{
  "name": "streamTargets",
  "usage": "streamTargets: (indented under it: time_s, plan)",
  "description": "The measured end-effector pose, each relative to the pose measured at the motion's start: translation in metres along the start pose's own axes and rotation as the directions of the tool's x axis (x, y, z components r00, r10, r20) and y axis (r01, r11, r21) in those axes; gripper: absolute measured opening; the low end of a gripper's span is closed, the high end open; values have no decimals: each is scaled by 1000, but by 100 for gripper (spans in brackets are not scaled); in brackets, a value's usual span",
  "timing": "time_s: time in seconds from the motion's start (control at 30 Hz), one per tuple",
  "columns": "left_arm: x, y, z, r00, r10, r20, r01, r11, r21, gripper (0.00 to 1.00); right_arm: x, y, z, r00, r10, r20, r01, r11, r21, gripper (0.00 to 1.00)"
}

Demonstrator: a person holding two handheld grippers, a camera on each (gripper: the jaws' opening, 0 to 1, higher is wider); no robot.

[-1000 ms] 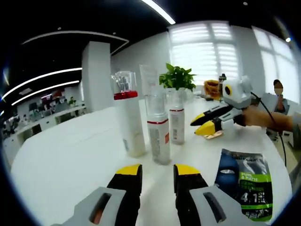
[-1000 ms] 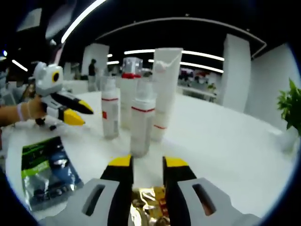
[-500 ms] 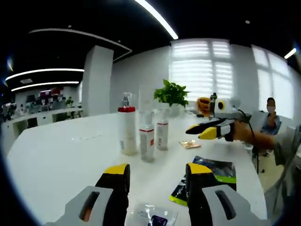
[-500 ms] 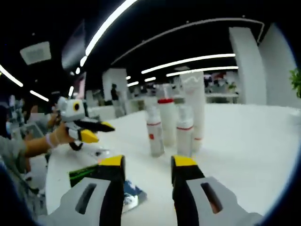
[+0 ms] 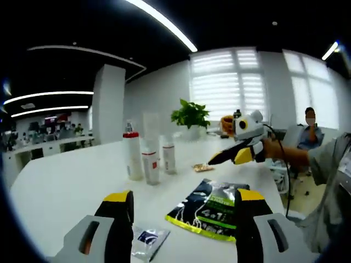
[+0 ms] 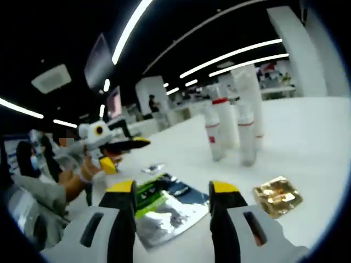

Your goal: Arrange the skincare products in the storage area until every visible bottle or jar stands upright without overlapping.

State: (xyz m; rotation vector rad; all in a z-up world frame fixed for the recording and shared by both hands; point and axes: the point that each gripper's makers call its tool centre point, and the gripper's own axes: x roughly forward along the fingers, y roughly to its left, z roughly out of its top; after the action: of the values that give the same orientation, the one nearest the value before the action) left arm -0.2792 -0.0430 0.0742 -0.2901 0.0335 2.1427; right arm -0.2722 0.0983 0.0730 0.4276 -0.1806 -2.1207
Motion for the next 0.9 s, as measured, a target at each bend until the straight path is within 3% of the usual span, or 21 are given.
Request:
streamTargets:
  time_s: [0.13, 0.3, 0.43, 0.6, 0.7, 0.8, 0.9]
  plan:
    - [7, -25, -26, 992, -81, -102, 79, 997, -21, 60, 2, -2, -3, 1000, 16, -16, -14, 993, 117, 68]
    - [14, -38, -37, 988, -76, -134, 79, 997, 17, 42, 5, 0, 4, 998, 55, 12, -56, 964, 259, 78]
    - [19, -43, -45, 981, -94, -167, 97, 995, 10, 25, 11, 0, -1, 998, 50, -34, -39, 962, 272, 87]
    - [23, -43, -49, 981, -70, -180, 79, 996, 40, 21, 15, 1, -11, 991, 74, -110, -38, 953, 300, 88]
    - [23, -45, -50, 981, -58, -185, 69, 996, 52, 17, 15, 8, -11, 990, 84, -115, -45, 952, 304, 84]
    - [24, -47, -52, 981, -48, -189, 57, 997, 42, 1, 14, 9, -11, 988, 87, -126, -46, 953, 299, 85]
    - [24, -48, -52, 981, -51, -186, 52, 999, 3, 0, 13, 13, -10, 987, 104, -123, -58, 944, 326, 86]
